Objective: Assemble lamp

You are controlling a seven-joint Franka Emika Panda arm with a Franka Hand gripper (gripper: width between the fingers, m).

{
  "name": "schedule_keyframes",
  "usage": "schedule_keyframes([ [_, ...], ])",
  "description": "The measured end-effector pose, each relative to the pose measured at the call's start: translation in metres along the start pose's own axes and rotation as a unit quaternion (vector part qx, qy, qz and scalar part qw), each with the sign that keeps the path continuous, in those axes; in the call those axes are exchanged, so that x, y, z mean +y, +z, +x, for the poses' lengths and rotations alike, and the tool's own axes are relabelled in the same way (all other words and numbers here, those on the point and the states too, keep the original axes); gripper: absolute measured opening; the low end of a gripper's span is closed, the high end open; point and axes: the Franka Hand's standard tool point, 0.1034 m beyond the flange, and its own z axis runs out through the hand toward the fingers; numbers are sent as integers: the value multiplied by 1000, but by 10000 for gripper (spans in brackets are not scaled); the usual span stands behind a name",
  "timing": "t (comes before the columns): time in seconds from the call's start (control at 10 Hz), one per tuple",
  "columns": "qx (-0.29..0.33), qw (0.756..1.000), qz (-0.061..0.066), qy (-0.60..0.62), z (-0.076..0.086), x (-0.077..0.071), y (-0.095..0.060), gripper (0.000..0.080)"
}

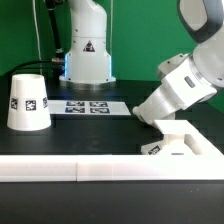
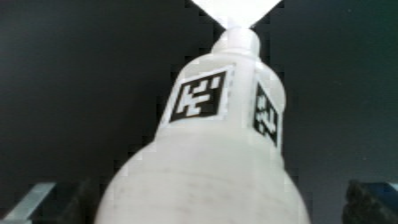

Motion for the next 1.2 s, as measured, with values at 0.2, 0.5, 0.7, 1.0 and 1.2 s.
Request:
schedule_keyframes([
  [0.2,6,1000,-2,-4,5,-3,7,699],
  [0.5,5,1000,-1,-7,4,-1,8,581],
  [0.7,5,1000,-1,-7,4,-1,6,576],
  [1.0,-4,1000,4,-11,-4,2,2,576],
  [1.2,-24,1000,14,-3,-28,5,-18,576],
])
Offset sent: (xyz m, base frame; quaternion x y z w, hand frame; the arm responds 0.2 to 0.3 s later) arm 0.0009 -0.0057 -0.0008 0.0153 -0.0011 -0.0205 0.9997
